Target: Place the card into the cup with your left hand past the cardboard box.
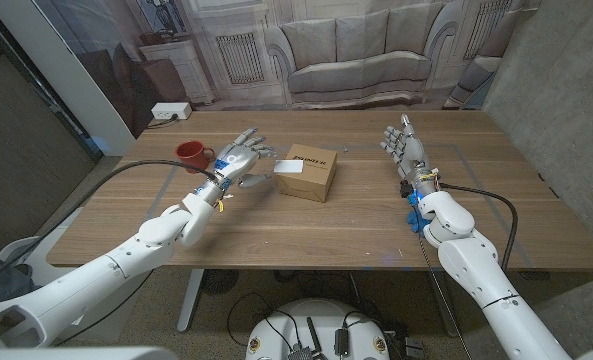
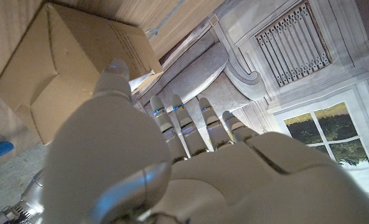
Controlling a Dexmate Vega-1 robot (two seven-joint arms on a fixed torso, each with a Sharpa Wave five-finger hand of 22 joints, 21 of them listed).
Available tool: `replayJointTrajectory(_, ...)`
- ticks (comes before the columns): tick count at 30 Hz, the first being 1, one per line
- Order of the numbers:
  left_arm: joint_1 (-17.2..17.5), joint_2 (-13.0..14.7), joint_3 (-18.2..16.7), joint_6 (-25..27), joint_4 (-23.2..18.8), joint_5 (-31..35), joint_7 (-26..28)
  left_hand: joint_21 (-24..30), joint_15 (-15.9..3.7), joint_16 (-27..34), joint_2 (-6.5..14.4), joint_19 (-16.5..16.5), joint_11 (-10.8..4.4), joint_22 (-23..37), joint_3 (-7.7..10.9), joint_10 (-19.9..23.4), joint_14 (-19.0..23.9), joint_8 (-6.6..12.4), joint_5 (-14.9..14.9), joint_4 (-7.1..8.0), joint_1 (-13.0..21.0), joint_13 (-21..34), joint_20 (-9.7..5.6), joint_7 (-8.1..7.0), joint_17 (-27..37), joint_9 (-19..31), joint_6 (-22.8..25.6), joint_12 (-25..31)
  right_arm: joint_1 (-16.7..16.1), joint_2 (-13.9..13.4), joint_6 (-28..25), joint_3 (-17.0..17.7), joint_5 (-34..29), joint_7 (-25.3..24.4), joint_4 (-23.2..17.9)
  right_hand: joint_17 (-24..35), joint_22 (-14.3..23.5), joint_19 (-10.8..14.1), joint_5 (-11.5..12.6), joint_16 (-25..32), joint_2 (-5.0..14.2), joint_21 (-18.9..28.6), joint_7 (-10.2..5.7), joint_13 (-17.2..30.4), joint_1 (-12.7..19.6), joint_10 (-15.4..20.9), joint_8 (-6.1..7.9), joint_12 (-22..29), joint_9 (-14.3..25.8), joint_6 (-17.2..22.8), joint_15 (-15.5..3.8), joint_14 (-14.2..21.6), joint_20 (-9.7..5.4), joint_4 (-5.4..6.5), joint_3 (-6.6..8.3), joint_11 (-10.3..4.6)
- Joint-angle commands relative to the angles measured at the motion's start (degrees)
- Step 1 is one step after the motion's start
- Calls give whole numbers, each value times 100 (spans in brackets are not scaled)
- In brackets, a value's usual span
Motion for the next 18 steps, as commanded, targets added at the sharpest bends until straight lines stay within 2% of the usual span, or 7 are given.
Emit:
replayJointTrajectory(1,-100,-130,147,-40,254,91,357,20,-900,13,-7,47,14,15,29,111,65,62,-24,-16,90,30,-43,4,9,11,101,31,45,8,7,12,10,52,61,20,7,45,11,25,32,0,12,19,-4,53,17,28,22,43,5,55,-33,-3,-22,-4)
replayJointTrajectory(18,-171,-286,332,-75,604,91,863,16,-891,15,13,91,15,16,28,268,151,105,-85,-22,172,30,-60,3,12,10,263,36,45,4,-16,19,13,92,90,20,8,49,10,21,35,-9,12,19,-7,49,15,24,22,42,7,48,-29,-6,-31,-11)
